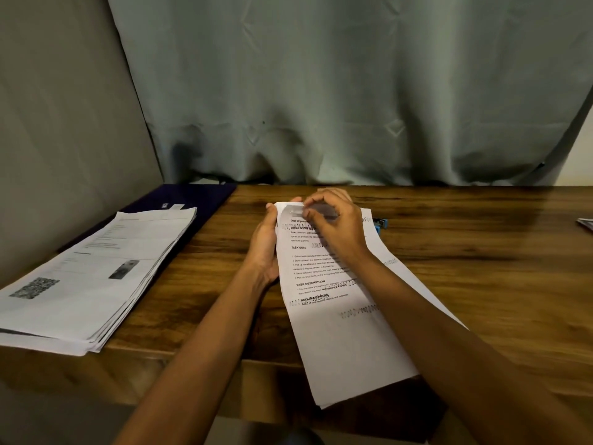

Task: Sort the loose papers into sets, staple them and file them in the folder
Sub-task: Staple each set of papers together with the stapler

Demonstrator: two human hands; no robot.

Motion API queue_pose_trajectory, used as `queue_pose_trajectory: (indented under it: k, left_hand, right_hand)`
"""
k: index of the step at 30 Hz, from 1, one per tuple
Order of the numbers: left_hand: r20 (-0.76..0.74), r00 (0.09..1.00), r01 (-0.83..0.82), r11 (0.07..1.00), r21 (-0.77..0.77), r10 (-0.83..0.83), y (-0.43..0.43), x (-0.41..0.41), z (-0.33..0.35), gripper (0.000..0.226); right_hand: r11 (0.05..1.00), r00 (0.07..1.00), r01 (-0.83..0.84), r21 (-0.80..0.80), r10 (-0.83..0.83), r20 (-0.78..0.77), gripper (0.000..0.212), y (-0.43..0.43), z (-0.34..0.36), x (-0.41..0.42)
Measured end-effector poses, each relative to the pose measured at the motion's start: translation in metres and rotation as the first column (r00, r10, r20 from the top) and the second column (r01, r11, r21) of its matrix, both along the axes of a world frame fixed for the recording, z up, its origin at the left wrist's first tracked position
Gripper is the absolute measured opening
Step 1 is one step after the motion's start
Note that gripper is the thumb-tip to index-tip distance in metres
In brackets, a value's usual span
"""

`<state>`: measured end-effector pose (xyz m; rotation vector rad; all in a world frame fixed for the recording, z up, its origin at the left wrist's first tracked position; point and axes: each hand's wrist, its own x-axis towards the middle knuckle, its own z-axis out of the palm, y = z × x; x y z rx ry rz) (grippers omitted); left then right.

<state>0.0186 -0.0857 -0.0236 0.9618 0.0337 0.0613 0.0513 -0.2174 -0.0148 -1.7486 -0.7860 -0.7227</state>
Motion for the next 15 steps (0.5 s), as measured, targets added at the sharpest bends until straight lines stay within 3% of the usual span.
queue_pose_trajectory:
  k: [6,15]
  left_hand:
    - [-0.055,0.997,0.047,0.999,0.012,-0.047,0.002,-0.003,-0.001,0.063]
    - [0.003,0.999,0.045,0.996,0.073,-0.046,0.000,-0.004,0.000,0.062]
  right_hand:
    - [0.999,1.000,-0.009,-0.041,0.010,0.020,0.016,0.005,0.002,0.000]
    - [0.997,0.997,-0.073,-0.010,0.073,-0.025,0.024,0.012,0.005,-0.010]
